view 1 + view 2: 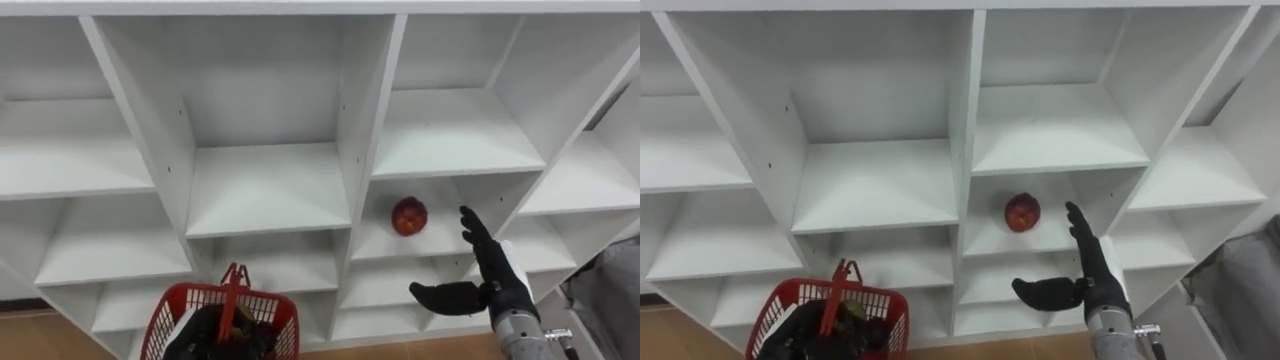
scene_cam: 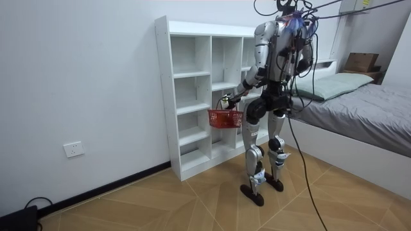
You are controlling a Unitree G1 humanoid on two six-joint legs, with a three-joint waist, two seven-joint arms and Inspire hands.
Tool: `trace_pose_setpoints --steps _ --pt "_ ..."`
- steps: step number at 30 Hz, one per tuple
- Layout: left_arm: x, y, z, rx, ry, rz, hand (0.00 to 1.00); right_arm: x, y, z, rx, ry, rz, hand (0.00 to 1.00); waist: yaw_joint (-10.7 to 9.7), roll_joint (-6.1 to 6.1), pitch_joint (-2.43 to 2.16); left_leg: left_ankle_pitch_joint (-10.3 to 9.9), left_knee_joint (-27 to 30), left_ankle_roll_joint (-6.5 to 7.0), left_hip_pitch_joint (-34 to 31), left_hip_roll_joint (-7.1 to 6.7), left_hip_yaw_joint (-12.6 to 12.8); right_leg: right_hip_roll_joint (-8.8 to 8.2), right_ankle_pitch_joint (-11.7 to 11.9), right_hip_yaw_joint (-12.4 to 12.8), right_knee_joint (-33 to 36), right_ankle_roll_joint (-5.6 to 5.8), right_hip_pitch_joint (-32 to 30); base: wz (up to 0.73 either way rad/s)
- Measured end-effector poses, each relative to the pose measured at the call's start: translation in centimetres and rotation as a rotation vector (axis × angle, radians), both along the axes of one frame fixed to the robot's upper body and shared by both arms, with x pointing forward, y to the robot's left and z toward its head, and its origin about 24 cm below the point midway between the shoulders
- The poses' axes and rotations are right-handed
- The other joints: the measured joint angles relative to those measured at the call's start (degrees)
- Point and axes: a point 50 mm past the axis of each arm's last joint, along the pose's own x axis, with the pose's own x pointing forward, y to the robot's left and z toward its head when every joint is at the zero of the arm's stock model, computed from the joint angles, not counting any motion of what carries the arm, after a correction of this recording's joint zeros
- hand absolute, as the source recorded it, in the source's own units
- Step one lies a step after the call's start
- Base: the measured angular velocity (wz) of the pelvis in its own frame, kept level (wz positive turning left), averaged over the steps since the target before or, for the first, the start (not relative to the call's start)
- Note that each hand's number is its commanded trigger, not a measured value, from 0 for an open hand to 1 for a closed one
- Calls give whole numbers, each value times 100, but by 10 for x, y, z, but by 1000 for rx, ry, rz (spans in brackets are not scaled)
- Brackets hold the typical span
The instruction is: Collect fruits from the closet
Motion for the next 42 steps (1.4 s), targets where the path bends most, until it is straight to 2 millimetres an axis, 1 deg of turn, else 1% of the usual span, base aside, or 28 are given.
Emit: trace_pose_setpoints --steps 4,5,8,10,13,14,19,22,24,26,27,31,33,36,39,42 --pt "0 3 0 9 9 10 100 4 -10 -1 -24 10 -25 0 -5 -36 22 -1 14 -3 -33 2 -73 -20 -36 -120 23 -19 -14 12" --pt "0 3 0 8 14 9 100 6 -14 -1 -37 15 -26 0 2 -41 24 -1 27 -4 -68 4 -73 -21 -47 -127 48 -26 -46 6" --pt "0 5 -1 5 20 14 100 20 -17 8 -54 -21 -19 0 21 -87 58 -5 123 -16 -218 1 -89 -69 -114 -132 230 -46 -235 3" --pt "1 4 0 1 20 3 100 30 -21 12 -68 -40 -28 0 54 -110 59 -10 206 -22 -346 -1 -154 -62 -115 -185 289 -51 -312 10" --pt "2 4 0 10 20 -16 100 37 -23 12 -80 -42 -48 0 132 -121 61 -12 254 -26 -454 0 -159 -49 -118 -245 279 -56 -380 9" --pt "3 4 0 12 16 -18 100 37 -23 12 -82 -45 -52 0 134 -122 52 -12 273 -26 -503 0 -169 -53 -119 -263 282 -58 -418 11" --pt "14 3 5 23 -14 -30 100 54 -27 16 -91 -60 -93 0 179 -102 56 -11 443 -27 -922 -11 -299 -77 -111 -392 344 -67 -736 14" --pt "29 2 10 24 -51 -48 100 74 -31 30 -113 -116 -109 0 187 -99 53 -3 602 -35 -1263 -3 -329 -88 -98 -441 465 -90 -1008 7" --pt "33 2 12 24 -60 -53 100 81 -35 35 -123 -128 -117 0 202 -100 54 -3 639 -35 -1365 4 -327 -93 -95 -445 530 -95 -1100 2" --pt "36 2 12 25 -61 -54 100 84 -37 38 -135 -140 -120 0 283 -101 55 -3 681 -35 -1456 12 -314 -98 -94 -459 630 -98 -1227 -4" --pt "38 2 11 27 -55 -53 100 86 -38 40 -138 -145 -120 0 320 -105 59 -3 746 -35 -1553 13 -315 -134 -97 -497 667 -103 -1309 0" --pt "38 4 7 34 -23 -49 100 88 -38 41 -141 -142 -122 0 326 -109 76 -4 873 -36 -1768 2 -373 -186 -121 -597 835 -132 -1517 7" --pt "39 4 6 30 -8 -51 100 94 -39 43 -146 -134 -131 0 364 -138 116 -7 1036 -32 -1939 1 -358 -233 -168 -588 1021 -140 -1704 0" --pt "41 2 3 24 20 -69 100 102 -39 47 -148 -138 -135 0 404 -142 203 -38 1312 -16 -2210 -9 -361 -274 -208 -580 1231 -152 -1963 0" --pt "41 -1 0 23 37 -81 100 101 -40 45 -151 -129 -144 0 460 -120 230 -113 1644 1 -2539 -8 -372 -319 -268 -591 1549 -156 -2271 3" --pt "40 -3 0 22 38 -80 100 99 -42 41 -155 -106 -153 0 482 -90 243 -220 1970 18 -2815 -12 -387 -369 -373 -599 1903 -160 -2530 4"
